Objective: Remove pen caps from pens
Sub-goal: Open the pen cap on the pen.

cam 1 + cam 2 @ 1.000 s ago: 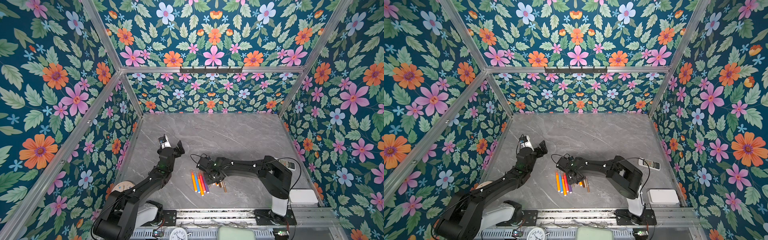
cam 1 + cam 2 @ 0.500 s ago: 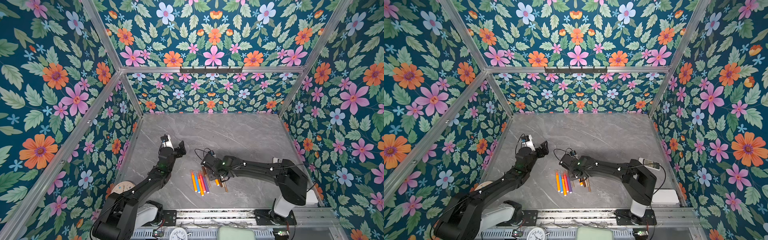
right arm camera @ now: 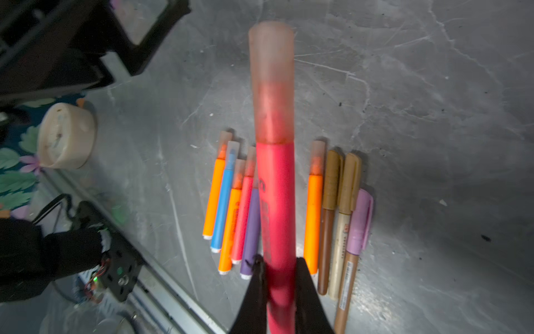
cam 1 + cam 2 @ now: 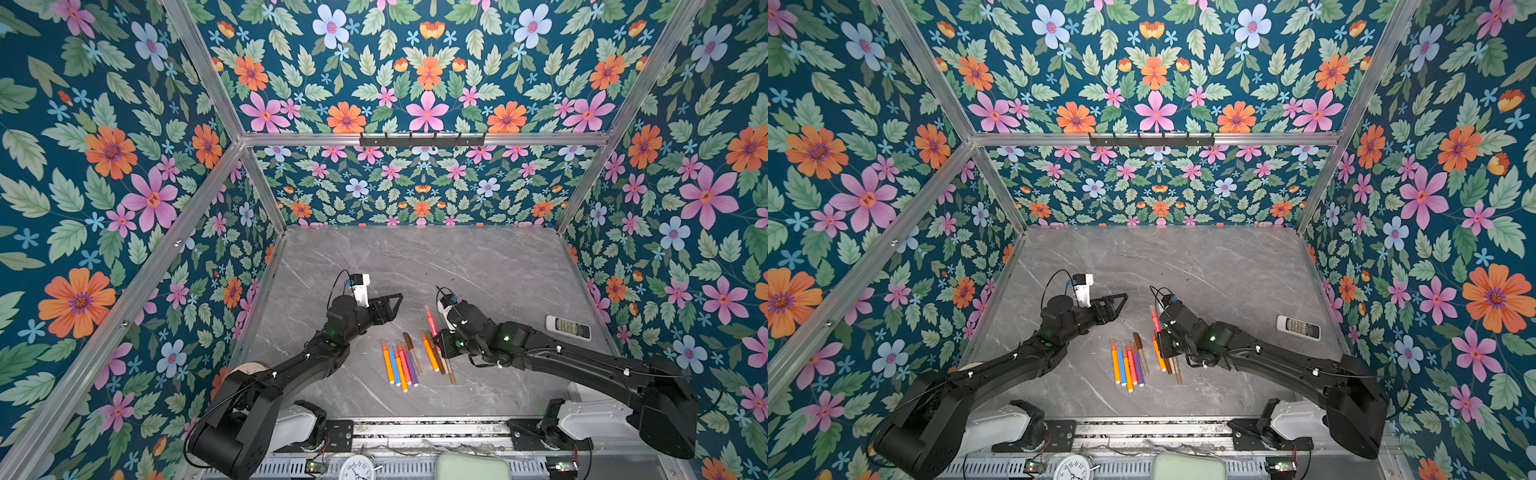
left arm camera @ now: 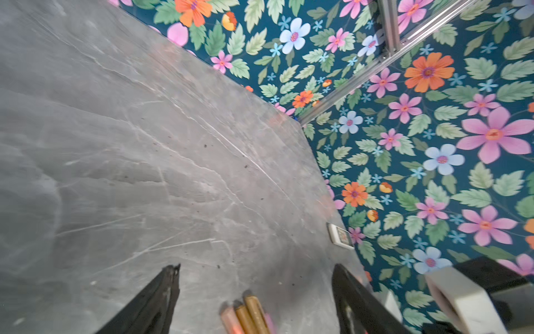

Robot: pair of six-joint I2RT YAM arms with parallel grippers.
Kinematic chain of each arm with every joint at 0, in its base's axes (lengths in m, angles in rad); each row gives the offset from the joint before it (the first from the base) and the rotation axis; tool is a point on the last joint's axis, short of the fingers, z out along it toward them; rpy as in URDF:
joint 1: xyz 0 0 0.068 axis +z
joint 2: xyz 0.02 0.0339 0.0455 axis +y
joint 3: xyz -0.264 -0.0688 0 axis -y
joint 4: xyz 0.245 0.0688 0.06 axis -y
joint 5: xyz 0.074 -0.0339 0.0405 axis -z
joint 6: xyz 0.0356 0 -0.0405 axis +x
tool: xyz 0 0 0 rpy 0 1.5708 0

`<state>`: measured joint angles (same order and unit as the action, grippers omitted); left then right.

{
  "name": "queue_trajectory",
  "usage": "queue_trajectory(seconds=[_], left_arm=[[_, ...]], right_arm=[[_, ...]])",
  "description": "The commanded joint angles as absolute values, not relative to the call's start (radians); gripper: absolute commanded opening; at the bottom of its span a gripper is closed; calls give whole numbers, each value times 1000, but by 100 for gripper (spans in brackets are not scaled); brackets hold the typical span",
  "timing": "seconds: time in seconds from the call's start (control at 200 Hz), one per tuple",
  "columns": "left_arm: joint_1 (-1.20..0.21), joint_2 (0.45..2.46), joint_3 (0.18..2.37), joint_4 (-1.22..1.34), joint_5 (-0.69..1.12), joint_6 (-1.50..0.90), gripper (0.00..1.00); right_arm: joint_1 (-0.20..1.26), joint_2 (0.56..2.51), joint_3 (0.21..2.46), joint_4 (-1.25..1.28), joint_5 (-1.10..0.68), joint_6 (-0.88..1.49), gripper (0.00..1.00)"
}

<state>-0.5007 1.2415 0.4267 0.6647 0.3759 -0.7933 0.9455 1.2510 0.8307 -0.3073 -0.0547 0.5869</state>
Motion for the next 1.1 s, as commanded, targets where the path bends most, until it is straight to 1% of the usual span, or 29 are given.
queue_trajectory(seconds=[0.0,0.07,0.15,0.22,0.285,0.42,0.58,0.84,0.905,0.94,0.975,1.01,1.05,1.095], left_arm=[[-532,1266,461,696,438,-921,83],[-554,1297,486,698,461,-964,78],[-582,1330,507,703,484,-1000,67],[-611,1347,505,725,491,-1020,62],[-641,1354,503,727,484,-1025,59],[-693,1359,505,724,470,-1023,58],[-718,1347,508,703,447,-1010,50],[-718,1319,515,666,450,-989,22],[-719,1316,514,661,452,-986,11],[-719,1312,512,658,454,-988,7],[-718,1312,514,655,456,-987,6],[-719,1309,514,652,459,-988,8],[-719,1303,514,648,462,-986,12],[-721,1298,514,639,462,-984,19]], right_arm=[[942,1216,801,-224,-197,543,2],[942,1215,794,-229,-211,555,2],[938,1220,793,-253,-180,580,2],[930,1216,785,-253,-176,590,2],[928,1208,776,-240,-179,589,2],[928,1211,786,-249,-181,580,2],[926,1231,804,-267,-175,575,2],[925,1241,808,-267,-158,584,2],[926,1242,810,-269,-156,586,2],[926,1240,811,-269,-155,587,2],[926,1238,813,-271,-153,588,2],[926,1236,813,-271,-153,588,2],[925,1231,813,-273,-153,590,2],[925,1225,811,-272,-152,590,2]])
